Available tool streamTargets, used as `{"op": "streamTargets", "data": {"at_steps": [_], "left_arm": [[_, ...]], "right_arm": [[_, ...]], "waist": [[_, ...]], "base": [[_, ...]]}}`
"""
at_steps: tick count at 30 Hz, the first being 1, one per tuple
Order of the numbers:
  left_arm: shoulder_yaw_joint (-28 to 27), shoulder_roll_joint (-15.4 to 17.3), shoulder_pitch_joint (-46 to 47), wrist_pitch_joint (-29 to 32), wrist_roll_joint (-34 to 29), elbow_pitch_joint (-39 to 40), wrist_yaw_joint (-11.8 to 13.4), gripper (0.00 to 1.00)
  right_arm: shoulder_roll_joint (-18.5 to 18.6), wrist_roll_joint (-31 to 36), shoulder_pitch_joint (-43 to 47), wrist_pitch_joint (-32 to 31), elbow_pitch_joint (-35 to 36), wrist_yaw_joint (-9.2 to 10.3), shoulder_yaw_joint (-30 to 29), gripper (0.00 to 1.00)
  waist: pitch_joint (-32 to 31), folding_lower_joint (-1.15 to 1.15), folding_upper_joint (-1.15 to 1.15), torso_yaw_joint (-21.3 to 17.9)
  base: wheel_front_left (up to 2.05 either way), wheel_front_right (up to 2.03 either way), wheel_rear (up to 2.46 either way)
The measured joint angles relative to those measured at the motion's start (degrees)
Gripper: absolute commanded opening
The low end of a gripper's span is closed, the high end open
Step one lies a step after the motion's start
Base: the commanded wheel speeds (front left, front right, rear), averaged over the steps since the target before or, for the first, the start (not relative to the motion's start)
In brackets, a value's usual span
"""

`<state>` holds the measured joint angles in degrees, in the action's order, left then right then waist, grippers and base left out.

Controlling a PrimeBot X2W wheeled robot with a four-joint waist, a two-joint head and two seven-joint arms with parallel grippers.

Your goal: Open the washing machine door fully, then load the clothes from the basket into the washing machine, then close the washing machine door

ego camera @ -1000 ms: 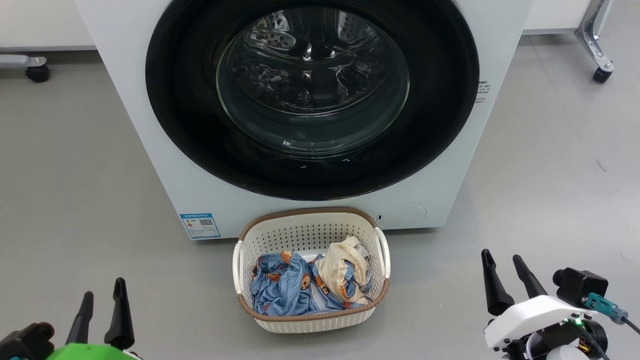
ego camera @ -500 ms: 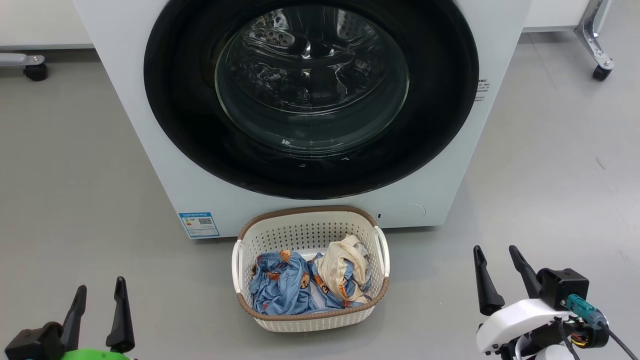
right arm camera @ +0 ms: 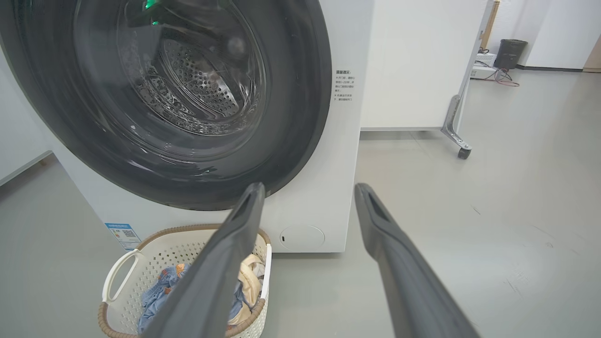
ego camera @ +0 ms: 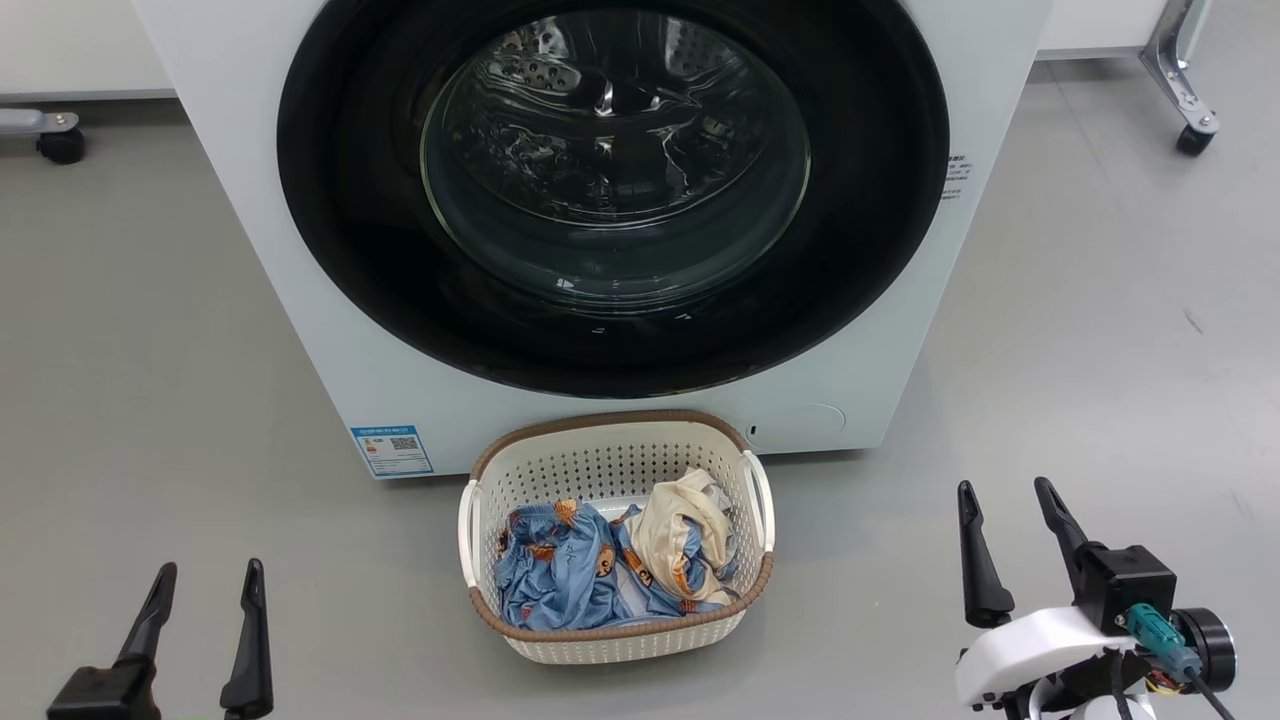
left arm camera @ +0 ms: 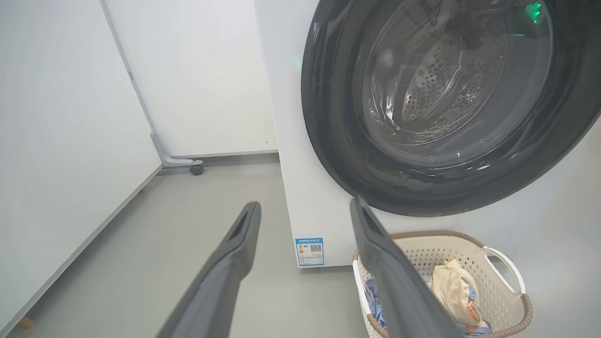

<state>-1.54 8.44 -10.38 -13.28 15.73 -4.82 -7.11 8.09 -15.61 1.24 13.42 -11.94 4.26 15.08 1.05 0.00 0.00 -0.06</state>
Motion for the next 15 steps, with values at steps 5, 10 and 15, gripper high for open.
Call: {"op": "streamTargets", "data": {"at_steps": [5, 10, 15], "left_arm": [[0.0, 0.4, -0.6, -0.9, -3.1, 0.5, 0.0, 1.00], [-0.1, 0.6, -1.2, -1.0, -4.2, 1.1, 0.0, 1.00], [-0.2, 0.7, -1.4, -1.0, -4.2, 1.1, 0.0, 1.00]], "right_arm": [[-0.9, 2.4, 0.6, 0.6, 0.5, 0.42, -0.6, 1.00], [-1.0, 3.7, 1.3, 0.9, 0.7, -0.14, -1.9, 1.00], [-1.3, 3.8, 1.8, 0.9, 0.7, -0.69, -3.0, 1.00]], "waist": [[0.1, 0.00, 0.00, -0.2], [0.1, 0.00, 0.00, -0.4], [0.2, 0.00, 0.00, -0.5]], "base": [[0.00, 0.00, 0.00], [0.00, 0.00, 0.00], [0.00, 0.00, 0.00]]}}
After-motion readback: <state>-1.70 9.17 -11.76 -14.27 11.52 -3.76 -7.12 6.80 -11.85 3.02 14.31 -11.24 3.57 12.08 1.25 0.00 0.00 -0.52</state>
